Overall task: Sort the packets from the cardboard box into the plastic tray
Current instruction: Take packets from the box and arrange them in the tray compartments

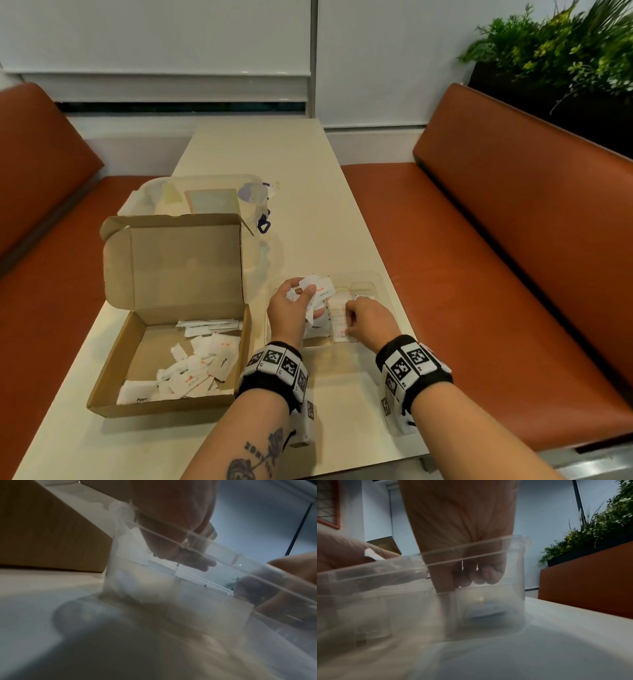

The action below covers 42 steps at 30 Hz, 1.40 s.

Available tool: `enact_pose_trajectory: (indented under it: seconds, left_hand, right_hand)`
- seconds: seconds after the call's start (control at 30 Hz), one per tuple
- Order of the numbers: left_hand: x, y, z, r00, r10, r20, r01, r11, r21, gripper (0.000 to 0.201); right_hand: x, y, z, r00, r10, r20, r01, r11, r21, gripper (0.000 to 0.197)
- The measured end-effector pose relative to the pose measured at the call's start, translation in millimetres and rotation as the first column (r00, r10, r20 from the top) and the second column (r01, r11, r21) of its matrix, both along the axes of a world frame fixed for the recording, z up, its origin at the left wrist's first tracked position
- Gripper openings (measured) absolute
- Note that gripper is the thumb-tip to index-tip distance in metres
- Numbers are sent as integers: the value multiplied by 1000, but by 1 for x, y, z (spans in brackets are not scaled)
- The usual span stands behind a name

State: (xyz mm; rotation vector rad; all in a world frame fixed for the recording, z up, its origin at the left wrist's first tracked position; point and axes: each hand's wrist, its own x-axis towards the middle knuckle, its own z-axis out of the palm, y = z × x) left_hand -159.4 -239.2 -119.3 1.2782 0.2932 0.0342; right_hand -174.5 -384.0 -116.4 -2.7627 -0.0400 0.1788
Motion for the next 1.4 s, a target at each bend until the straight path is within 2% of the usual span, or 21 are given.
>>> enact_pose_trajectory:
  seconds: [0.07,0.13,0.2,0.3,0.4,0.7,0.77,0.9,1.0,1.13,1.4]
  left_hand:
    - [0,0,0,1000,-4,5,4,1000,-5,16]
    - [0,0,0,1000,-11,6,12,1000,-12,16]
    - [1,0,0,1000,-22,-1,22,1000,-17,17]
    - [2,0,0,999,-48,-16,47,998,-29,18]
    - [3,-1,-1,998,-54,-29,53,998,-40,18]
    - [3,1,0,998,-14,-53,7,993,-122,16]
    - [2,1,0,999,12,-52,-18,993,-117,16]
    - [2,2,1,996,71,-44,-76,990,-117,14]
    - [1,2,2,996,82,-34,-85,992,-95,15]
    - [0,2,2,996,87,-29,-89,992,-91,13]
    - [0,2,1,997,77,-19,-78,995,-67,12]
  right_hand:
    - [0,0,1,1000,-28,7,28,997,71,27]
    - [2,0,4,989,-118,83,98,971,218,11]
    - [6,2,11,955,-248,162,163,897,411,7]
    - [13,6,21,939,-323,118,190,773,605,10]
    - [16,8,26,958,-287,23,197,711,675,12]
    - [11,6,28,955,-286,-82,243,592,769,18]
    - [10,1,32,963,-257,-86,232,617,752,17]
    - [6,-17,32,966,-251,-68,248,806,537,11]
    - [-1,-20,25,974,-187,-127,222,893,391,9]
    - [-4,-15,16,977,-181,-111,209,910,359,16]
    - [-4,-11,8,987,-115,-111,128,984,122,14]
